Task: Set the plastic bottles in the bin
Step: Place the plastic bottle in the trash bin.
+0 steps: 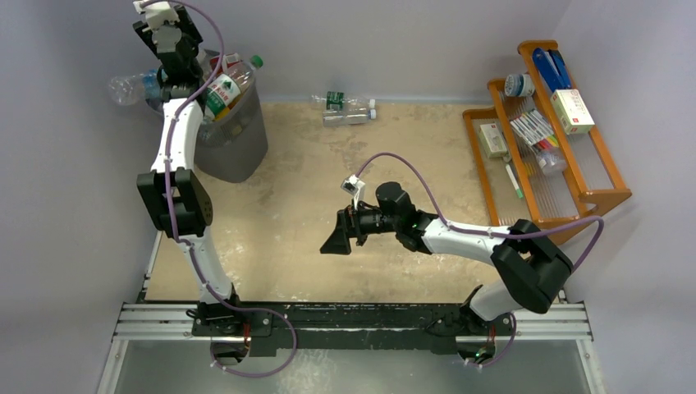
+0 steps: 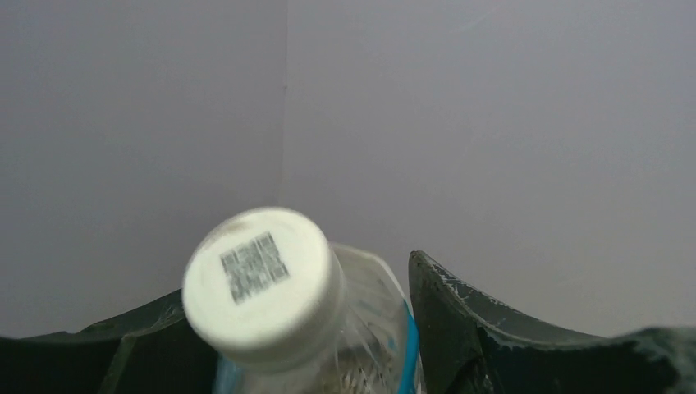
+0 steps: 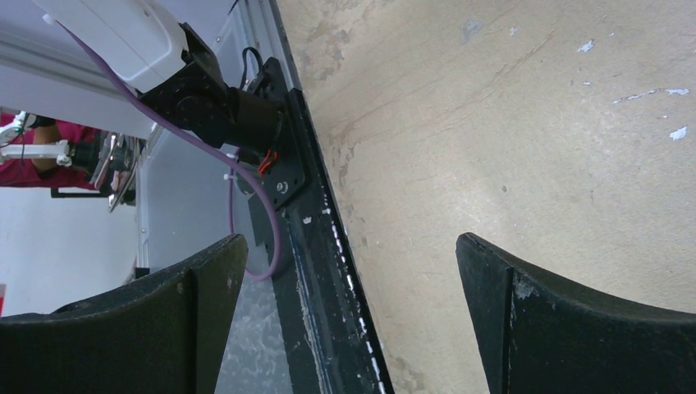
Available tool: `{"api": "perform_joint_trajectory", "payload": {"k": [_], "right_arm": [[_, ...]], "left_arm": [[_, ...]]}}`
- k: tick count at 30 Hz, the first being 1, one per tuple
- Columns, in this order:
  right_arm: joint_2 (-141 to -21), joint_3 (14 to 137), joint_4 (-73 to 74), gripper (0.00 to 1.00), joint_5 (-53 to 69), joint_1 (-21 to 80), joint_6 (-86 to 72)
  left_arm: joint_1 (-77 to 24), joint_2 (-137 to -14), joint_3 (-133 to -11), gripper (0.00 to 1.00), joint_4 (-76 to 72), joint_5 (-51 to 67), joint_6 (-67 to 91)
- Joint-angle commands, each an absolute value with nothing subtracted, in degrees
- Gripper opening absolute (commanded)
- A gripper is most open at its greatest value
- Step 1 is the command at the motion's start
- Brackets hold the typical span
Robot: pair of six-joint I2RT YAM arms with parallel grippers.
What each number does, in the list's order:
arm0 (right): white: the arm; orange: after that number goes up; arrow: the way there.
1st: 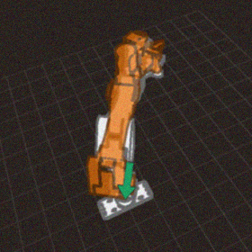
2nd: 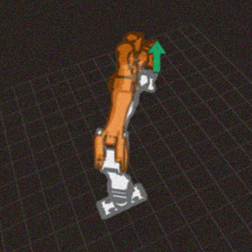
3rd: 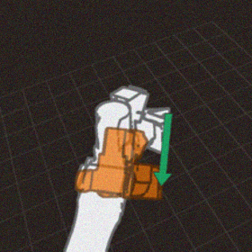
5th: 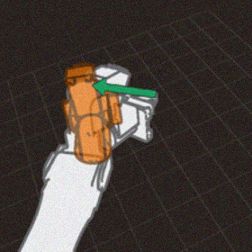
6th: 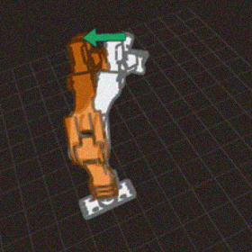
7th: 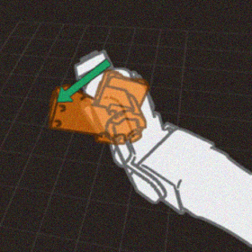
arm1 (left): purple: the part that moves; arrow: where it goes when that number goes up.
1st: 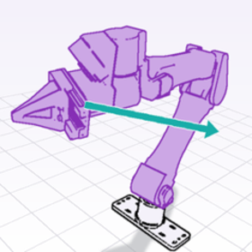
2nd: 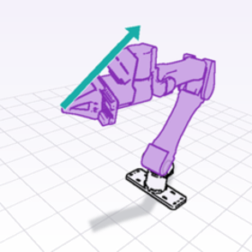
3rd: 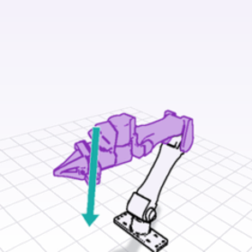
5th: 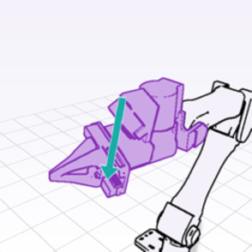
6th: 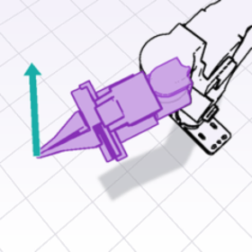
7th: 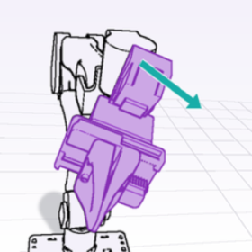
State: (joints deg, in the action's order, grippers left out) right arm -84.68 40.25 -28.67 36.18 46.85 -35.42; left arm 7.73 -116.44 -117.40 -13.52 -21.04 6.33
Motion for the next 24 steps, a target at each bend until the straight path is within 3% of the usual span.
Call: {"api": "perform_joint_trajectory", "payload": {"k": [1,24], "right_arm": [[-83.9,41.2,-31.3,1.00,36.6,46.8,-35.5],[-79.9,43.4,-25.8,1.00,33.5,46.8,-34.7]], "left_arm": [[7.8,-110.7,-116.5,0.66,-12.7,-22.5,6.7],[7.9,-98.0,-122.6,0.72,0.2,-27.2,13.3]]}}
